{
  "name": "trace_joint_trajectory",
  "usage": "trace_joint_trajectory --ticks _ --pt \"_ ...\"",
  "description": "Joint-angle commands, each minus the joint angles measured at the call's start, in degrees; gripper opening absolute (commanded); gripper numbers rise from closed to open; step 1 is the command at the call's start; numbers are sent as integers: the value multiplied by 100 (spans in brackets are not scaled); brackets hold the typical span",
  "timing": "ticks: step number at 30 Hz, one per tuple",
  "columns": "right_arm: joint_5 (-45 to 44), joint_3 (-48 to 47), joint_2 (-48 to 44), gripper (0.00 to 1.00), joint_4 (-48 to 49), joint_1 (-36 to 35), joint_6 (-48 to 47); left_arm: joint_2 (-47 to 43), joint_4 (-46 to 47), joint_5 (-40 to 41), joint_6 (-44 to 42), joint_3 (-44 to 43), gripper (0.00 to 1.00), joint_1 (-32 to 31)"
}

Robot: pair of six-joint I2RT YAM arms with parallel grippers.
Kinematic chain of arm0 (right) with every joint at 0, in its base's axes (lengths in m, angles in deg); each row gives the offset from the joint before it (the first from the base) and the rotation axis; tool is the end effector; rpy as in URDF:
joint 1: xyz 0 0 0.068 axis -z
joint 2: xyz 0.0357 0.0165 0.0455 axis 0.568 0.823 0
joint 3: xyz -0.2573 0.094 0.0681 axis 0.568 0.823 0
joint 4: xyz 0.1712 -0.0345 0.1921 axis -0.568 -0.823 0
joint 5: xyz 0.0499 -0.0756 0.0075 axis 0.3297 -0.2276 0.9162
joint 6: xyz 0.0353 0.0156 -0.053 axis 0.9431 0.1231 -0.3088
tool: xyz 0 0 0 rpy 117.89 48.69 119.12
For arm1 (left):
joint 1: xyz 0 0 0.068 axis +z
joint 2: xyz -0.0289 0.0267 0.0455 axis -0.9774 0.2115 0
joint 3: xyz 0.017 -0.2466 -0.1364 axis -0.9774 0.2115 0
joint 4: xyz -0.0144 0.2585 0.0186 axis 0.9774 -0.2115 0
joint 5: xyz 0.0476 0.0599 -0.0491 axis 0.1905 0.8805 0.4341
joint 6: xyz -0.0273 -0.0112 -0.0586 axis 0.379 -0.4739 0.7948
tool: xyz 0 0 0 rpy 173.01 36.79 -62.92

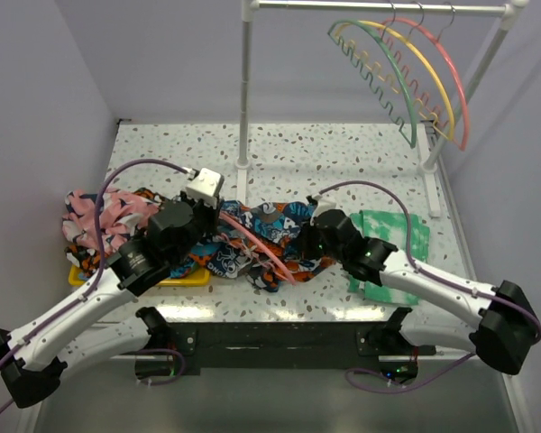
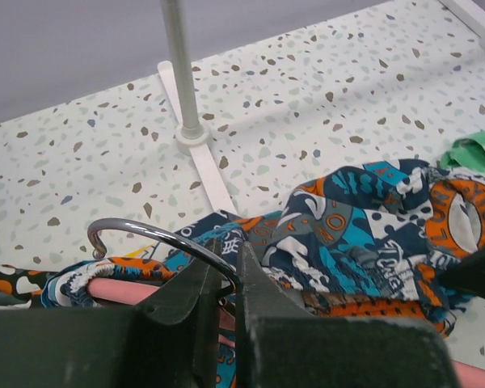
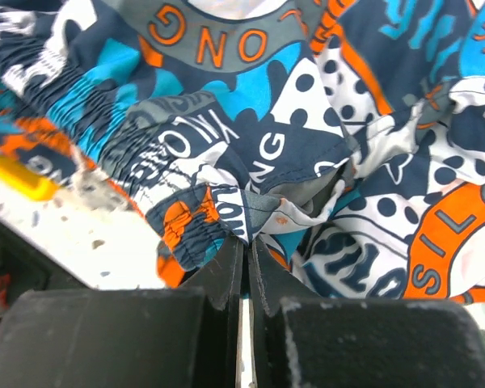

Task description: Place the shorts on the hanger

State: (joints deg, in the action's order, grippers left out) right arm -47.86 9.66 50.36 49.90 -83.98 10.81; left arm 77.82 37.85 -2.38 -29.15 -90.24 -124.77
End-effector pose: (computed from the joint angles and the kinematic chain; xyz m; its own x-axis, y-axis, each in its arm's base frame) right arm 0.1709 0.1879 0.2487 -0.6704 0.0482 -0.7405 -0.3664 0.8462 0.3868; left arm 0.1482 -0.1260 0.3595 -0.2027 0.0807 -0.9759 0.3527 0.9357 0.0041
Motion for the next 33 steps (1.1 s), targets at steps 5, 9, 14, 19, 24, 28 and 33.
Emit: trace_joint_trajectory --ticks 5,9,14,19,24,28,33 --pt "442 50 -930 0 -883 94 137 40 978 1394 -101 -206 0 22" --pt "566 85 -1177 0 -1128 102 225 13 1373 1508 -101 -118 0 22" --pt "812 155 -1195 0 -1138 120 243 39 1805 1254 -119 -56 0 22" --pt "1032 129 -1300 0 -1137 111 357 84 2015 1508 -355 57 0 22" --pt "1190 -29 -1300 0 -1489 322 418 -57 2543 1614 -593 330 0 22" --pt "1462 -65 -1476 0 -1691 751 462 -118 2806 1737 -944 514 0 22" --pt "1778 -82 -1617 0 -1929 1218 454 -250 3097 1807 -1181 699 0 22"
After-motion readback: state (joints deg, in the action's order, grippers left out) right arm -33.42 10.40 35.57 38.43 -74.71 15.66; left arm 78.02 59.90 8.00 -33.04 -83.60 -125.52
